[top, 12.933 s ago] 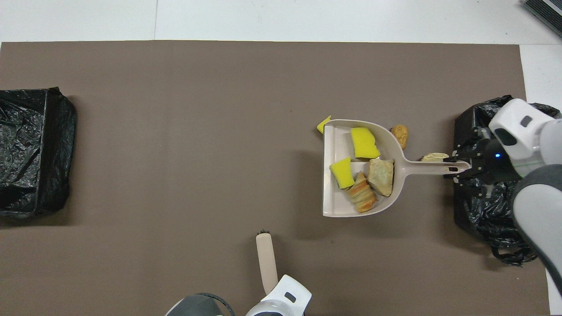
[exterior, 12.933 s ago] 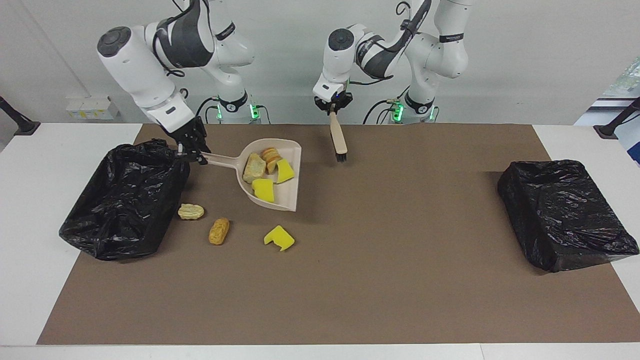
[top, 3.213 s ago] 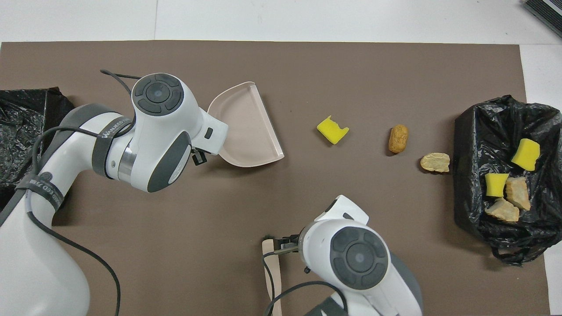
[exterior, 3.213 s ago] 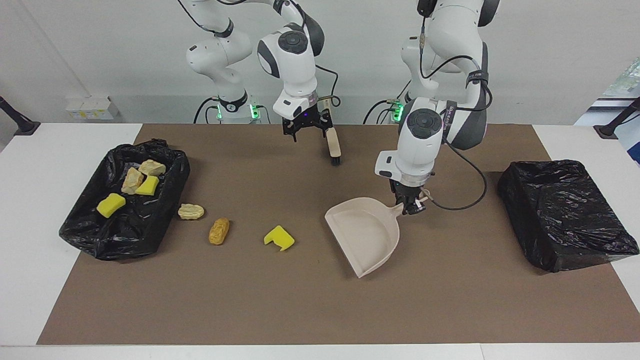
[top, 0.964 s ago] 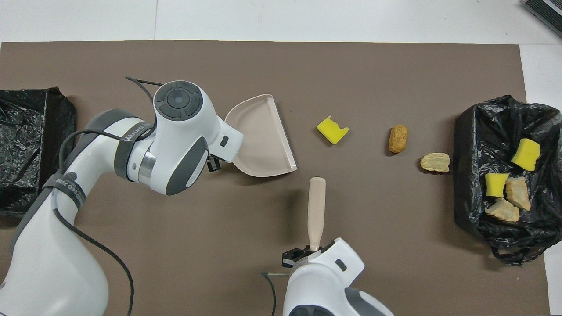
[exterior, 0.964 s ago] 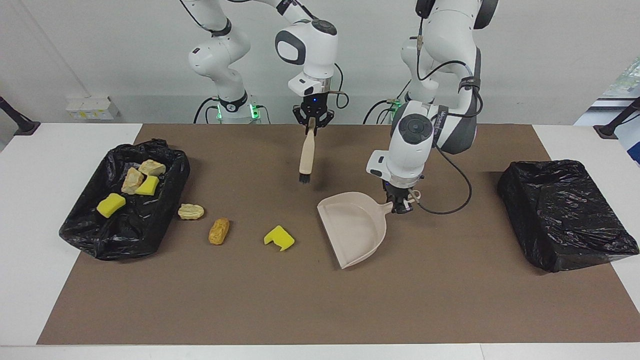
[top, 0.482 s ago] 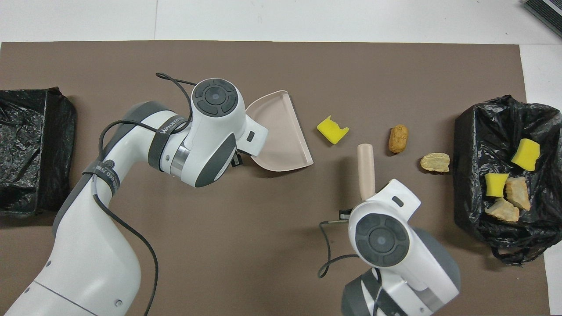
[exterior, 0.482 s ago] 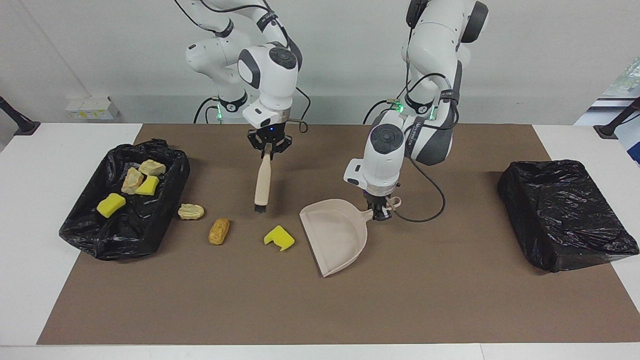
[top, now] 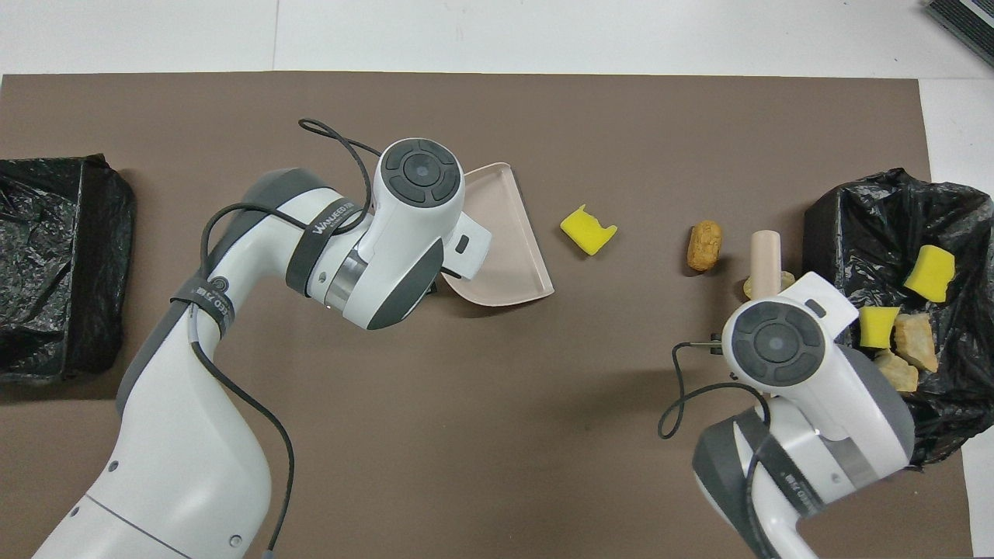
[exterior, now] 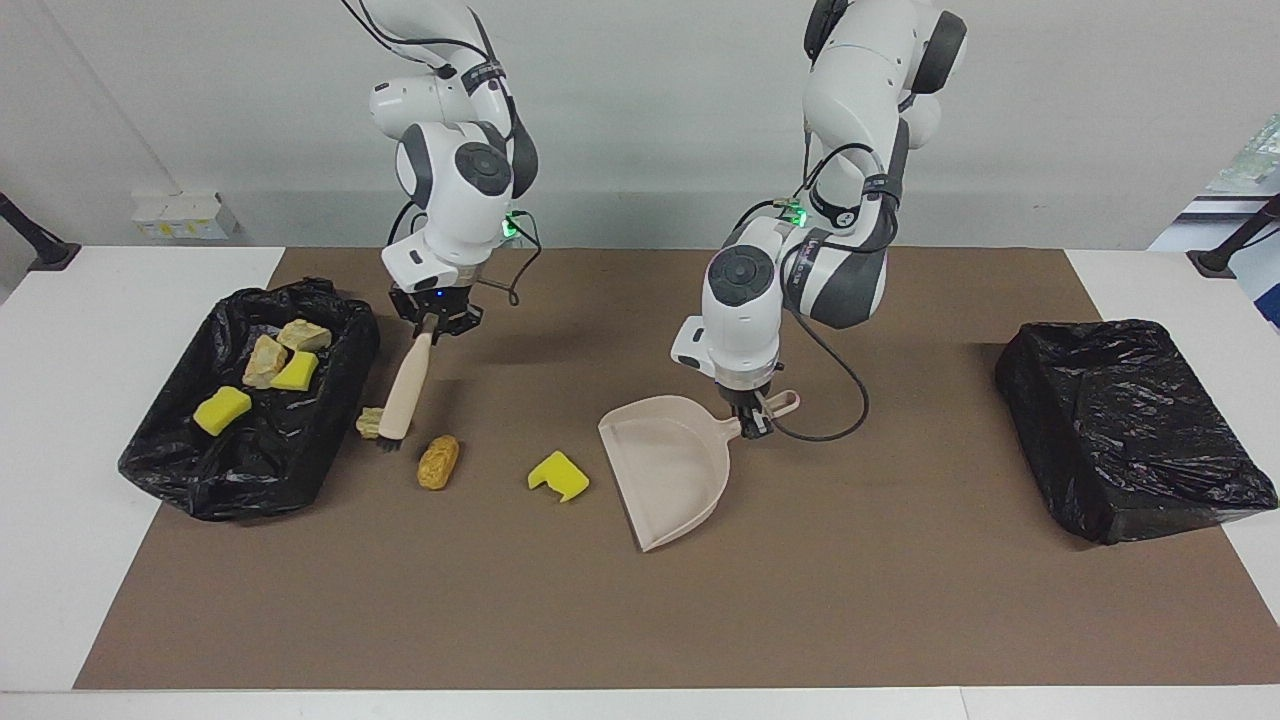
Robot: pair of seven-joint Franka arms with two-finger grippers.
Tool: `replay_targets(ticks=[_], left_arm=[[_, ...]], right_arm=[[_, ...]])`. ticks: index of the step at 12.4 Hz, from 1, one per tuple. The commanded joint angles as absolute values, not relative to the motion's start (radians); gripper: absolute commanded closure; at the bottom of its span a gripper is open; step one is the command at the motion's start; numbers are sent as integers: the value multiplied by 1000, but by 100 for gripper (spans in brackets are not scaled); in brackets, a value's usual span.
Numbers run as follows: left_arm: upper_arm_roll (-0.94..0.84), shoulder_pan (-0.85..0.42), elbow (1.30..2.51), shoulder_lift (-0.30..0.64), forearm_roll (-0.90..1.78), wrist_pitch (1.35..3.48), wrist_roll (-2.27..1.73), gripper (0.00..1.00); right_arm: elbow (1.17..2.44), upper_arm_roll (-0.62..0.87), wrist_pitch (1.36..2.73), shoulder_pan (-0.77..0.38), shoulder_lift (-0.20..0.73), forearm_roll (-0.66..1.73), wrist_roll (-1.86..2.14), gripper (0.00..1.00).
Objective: Sweep and dump trash in bin
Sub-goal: 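Move the brush with the right gripper beyond the bread pieces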
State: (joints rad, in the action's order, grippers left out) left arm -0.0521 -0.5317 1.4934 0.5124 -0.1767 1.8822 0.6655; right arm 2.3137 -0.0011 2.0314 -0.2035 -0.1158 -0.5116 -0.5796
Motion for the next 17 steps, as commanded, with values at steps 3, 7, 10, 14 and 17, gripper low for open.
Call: replay_targets(ticks=[3,7,10,14,17], left_arm=[[-46,-568,1427,555,-271,1775,643,100],[-46,-568,1339,592,-270,1715,644,100],[-46,-565,1322,610,-279,1713,650,100],[-75,-565,1322,614,-337,1689,660,100],[-75,-568,1328,609,-341,1689,660,100]], right_arm=[[2362,12,2049,-143,-143,-597,-542,100],[2396,12,2077,-129,-124,-664,-552,100],[2430,15,2155,-87,-100,-669,-564,100],[2398,21,2161,-120,-51,-603,-578,100],[2315,26,2161,-158,3,-517,-574,100]])
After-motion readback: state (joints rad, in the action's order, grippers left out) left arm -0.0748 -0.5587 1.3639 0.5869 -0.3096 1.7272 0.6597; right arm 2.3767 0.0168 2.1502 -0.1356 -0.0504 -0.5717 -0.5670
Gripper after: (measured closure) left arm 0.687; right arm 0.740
